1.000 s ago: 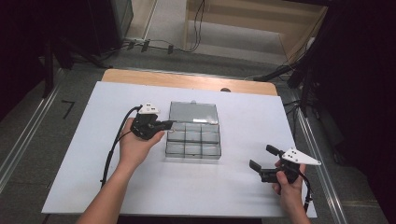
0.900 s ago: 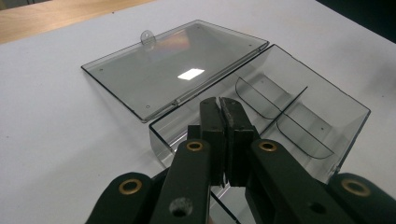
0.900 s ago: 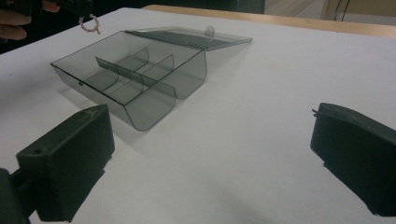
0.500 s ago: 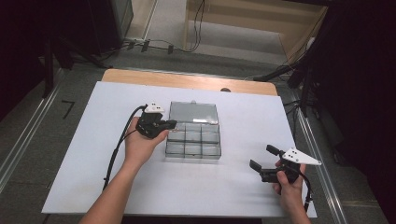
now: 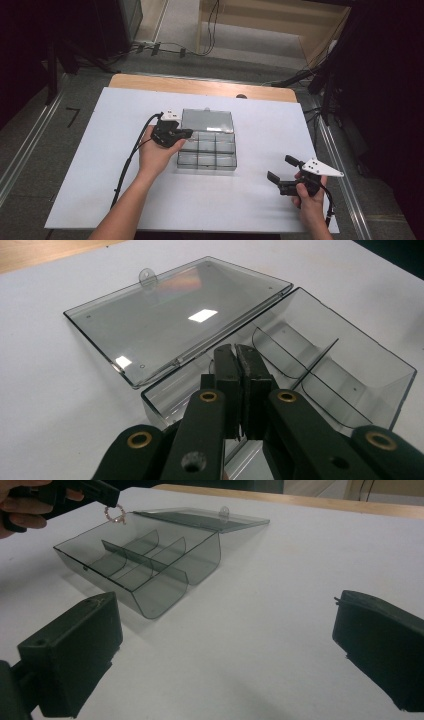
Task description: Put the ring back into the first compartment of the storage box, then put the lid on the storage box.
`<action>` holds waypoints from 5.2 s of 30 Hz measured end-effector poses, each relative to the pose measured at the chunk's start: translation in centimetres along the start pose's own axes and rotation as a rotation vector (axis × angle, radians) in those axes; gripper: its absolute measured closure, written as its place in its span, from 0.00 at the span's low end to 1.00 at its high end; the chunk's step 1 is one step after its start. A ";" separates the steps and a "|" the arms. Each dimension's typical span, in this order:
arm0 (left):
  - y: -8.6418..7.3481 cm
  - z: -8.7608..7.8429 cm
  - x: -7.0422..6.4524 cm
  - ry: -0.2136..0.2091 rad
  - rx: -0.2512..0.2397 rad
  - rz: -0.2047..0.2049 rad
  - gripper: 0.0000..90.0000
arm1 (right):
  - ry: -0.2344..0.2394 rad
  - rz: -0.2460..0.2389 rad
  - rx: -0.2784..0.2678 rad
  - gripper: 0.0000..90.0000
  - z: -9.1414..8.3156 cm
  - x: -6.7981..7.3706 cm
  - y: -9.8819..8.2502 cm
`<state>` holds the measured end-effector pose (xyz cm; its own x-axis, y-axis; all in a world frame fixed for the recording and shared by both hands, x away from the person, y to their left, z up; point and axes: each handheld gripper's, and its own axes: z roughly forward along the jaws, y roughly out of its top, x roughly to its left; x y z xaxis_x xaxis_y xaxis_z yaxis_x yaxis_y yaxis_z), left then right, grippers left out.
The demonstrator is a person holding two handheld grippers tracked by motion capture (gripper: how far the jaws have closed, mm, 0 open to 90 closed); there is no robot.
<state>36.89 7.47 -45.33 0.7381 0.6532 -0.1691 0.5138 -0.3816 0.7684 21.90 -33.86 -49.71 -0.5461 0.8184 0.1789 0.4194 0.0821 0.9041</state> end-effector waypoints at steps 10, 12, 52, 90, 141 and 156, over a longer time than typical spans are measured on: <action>-0.1 0.5 0.3 0.011 0.008 -0.001 0.99 | -0.001 0.002 0.001 0.00 0.0 0.0 0.0; -0.2 0.7 0.4 0.013 0.013 0.000 0.99 | -0.001 0.002 0.002 0.00 0.0 0.0 0.0; -0.7 1.5 0.5 0.008 0.038 0.005 0.95 | -0.001 0.000 0.002 0.00 0.0 0.0 0.0; -0.8 -1.0 2.0 -0.077 -0.112 -0.105 0.02 | 0.032 -0.008 0.005 0.00 1.0 0.9 0.8; -1.4 -0.1 4.4 -0.067 -0.172 -0.182 0.00 | 0.107 0.012 0.062 0.00 11.1 2.0 6.4; -0.5 1.5 5.4 -0.059 -0.149 -0.208 0.00 | 0.105 0.040 0.103 0.00 14.7 0.8 8.1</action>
<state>41.30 10.19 -47.60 0.6494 0.6668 -0.3655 0.5904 -0.1393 0.7950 35.51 -24.22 -47.92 -0.5978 0.7587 0.2587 0.5118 0.1129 0.8517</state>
